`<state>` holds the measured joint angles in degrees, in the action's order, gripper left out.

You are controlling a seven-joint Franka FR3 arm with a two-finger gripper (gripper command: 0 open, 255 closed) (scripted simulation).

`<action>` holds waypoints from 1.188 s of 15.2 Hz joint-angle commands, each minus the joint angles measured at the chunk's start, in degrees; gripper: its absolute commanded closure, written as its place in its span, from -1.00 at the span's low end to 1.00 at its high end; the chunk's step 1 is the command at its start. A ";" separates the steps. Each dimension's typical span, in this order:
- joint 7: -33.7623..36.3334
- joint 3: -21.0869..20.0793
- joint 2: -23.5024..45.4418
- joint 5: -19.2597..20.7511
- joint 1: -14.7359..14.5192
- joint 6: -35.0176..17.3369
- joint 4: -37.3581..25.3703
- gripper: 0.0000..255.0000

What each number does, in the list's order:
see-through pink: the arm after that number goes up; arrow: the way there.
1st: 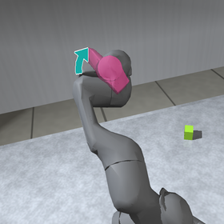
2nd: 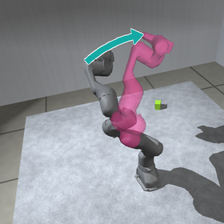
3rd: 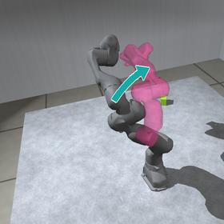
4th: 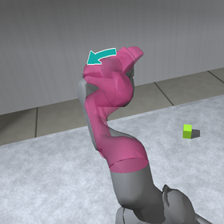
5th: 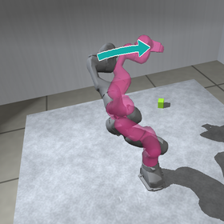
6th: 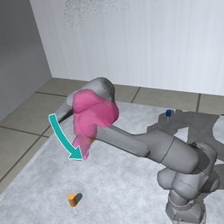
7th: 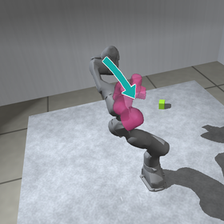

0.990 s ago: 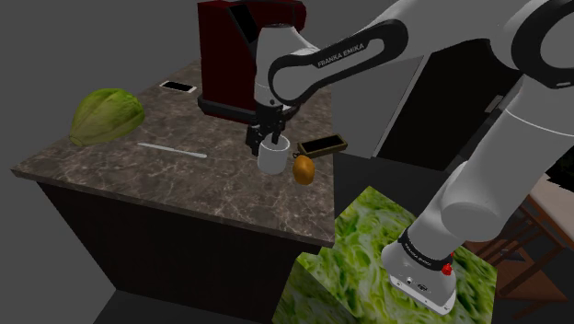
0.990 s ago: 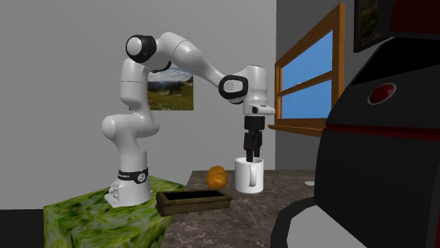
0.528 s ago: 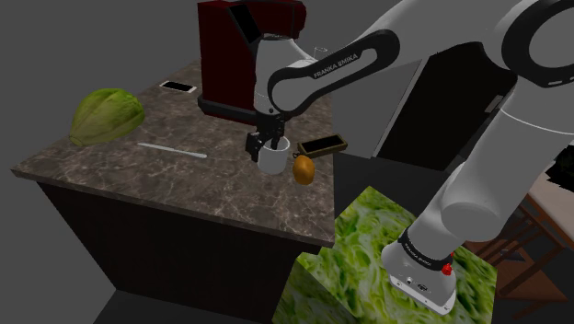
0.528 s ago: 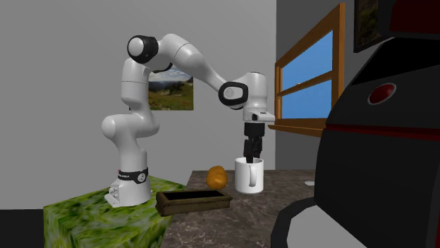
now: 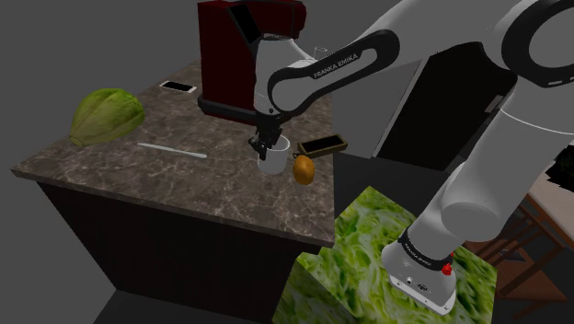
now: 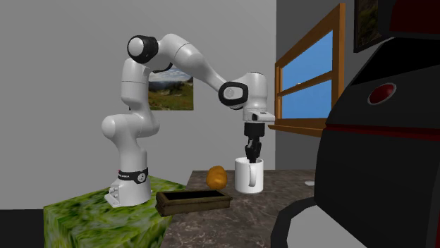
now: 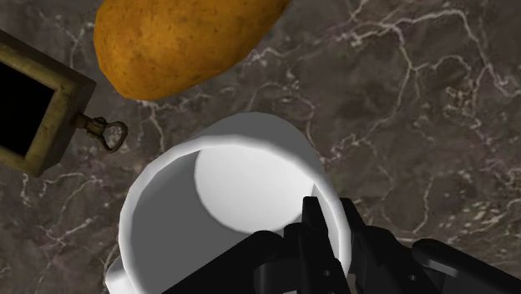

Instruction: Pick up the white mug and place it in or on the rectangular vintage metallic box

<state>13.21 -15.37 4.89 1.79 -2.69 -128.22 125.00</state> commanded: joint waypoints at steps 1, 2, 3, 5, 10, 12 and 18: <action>0.00 0.00 0.00 0.00 0.00 0.00 0.00 1.00; 0.00 0.00 0.00 0.00 0.00 0.00 0.00 1.00; 0.00 0.00 0.00 0.00 0.00 0.00 0.01 1.00; 0.00 0.00 0.01 0.00 0.00 0.00 0.00 1.00; -0.44 -0.04 -1.70 -0.61 0.08 2.93 -1.29 1.00; -0.64 -0.05 -2.49 -0.88 0.11 4.41 -2.02 1.00; -1.13 -0.02 -4.55 -1.56 0.18 8.86 -4.48 1.00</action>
<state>12.24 -15.44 0.69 0.35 -2.56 -120.22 121.05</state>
